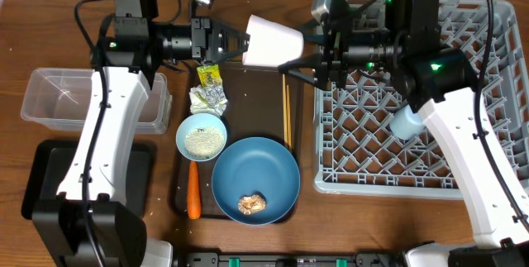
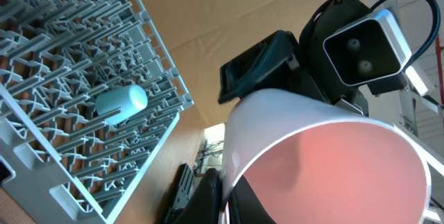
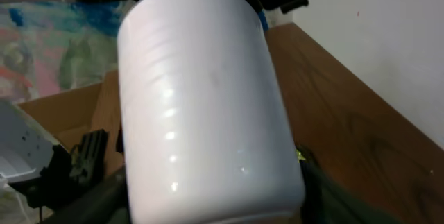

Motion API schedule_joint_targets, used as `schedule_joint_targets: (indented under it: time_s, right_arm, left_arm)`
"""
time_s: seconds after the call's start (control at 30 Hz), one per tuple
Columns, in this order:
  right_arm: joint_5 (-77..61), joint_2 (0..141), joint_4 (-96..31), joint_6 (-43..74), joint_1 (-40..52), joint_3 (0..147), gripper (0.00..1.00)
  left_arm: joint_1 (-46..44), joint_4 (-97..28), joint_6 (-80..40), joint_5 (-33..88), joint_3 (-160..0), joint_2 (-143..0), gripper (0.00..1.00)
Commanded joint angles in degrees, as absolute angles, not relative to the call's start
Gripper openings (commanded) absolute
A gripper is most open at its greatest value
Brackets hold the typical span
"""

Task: Sort waste into correct bins and load items into the dishwasher rack
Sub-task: 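Hand the pink cup from the left gripper to the right gripper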

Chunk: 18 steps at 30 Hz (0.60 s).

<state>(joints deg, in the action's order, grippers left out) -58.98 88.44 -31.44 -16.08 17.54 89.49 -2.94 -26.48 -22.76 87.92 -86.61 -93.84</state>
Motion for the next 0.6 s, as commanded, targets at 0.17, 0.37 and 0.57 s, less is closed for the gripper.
schedule_joint_targets:
  time_s: [0.17,0.37,0.57]
  right_arm:
    - [-60.40,87.53,-31.09,-9.85,17.23,89.67,0.54]
    - [-58.26,83.15,-36.91,-9.87,12.36,89.67,0.52]
    - [-51.31,79.00,-43.88,-9.89,8.29,89.67,0.50]
  left_arm:
    - [-3.27,-24.40,-23.24,89.97,-87.26,-92.73,0.38]
    - [-2.07,-20.16,-23.24,87.55,-87.24,-92.73,0.59]
    - [-0.78,-20.18,-23.24,86.28,-87.24,-92.75,0.64]
